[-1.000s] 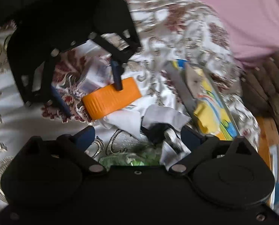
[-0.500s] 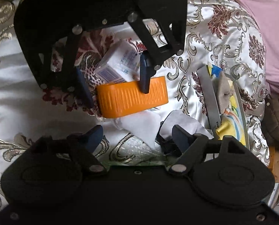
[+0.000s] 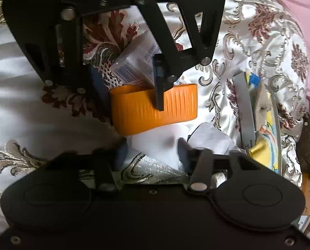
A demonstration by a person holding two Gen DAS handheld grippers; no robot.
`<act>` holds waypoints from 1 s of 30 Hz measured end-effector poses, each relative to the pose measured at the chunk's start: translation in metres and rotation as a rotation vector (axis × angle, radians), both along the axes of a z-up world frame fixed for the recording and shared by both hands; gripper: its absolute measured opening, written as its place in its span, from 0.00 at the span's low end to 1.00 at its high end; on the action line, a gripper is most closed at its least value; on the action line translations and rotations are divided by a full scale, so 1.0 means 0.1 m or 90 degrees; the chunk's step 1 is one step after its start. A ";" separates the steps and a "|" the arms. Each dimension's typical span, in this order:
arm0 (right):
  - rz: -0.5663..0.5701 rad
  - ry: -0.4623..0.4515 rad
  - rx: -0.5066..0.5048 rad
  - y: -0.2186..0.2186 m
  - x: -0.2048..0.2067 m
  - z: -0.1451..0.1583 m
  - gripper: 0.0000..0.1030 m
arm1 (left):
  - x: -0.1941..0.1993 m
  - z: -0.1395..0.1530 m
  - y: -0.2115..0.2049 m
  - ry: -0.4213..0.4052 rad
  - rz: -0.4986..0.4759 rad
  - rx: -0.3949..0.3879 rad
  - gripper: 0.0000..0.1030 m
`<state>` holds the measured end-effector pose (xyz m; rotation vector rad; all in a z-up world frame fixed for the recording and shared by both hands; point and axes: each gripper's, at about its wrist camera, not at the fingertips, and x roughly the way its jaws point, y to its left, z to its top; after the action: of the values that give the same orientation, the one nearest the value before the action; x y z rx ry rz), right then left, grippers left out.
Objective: Organize soft objects
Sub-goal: 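Grasp the orange strap with the left tool while the right tool grasps the white tissue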
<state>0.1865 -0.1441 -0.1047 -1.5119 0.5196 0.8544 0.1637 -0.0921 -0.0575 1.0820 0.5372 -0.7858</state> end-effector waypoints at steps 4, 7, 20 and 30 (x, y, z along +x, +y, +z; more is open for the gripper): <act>0.001 0.019 -0.010 0.07 0.02 -0.02 0.16 | -0.01 -0.03 0.00 0.000 -0.011 -0.002 0.36; 0.004 0.029 -0.018 0.07 0.00 -0.04 0.08 | -0.01 -0.04 0.01 0.002 -0.016 -0.005 0.30; -0.072 -0.023 0.097 -0.20 -0.19 0.14 0.00 | -0.14 0.14 0.15 -0.012 -0.008 -0.081 0.12; -0.102 -0.112 0.174 -0.48 -0.28 0.72 0.00 | -0.19 0.51 0.36 -0.048 0.065 -0.211 0.12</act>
<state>0.1582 -0.1917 -0.0329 -1.2630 0.3717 0.6325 0.1444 -0.0563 -0.0066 0.7686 0.3788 -0.7130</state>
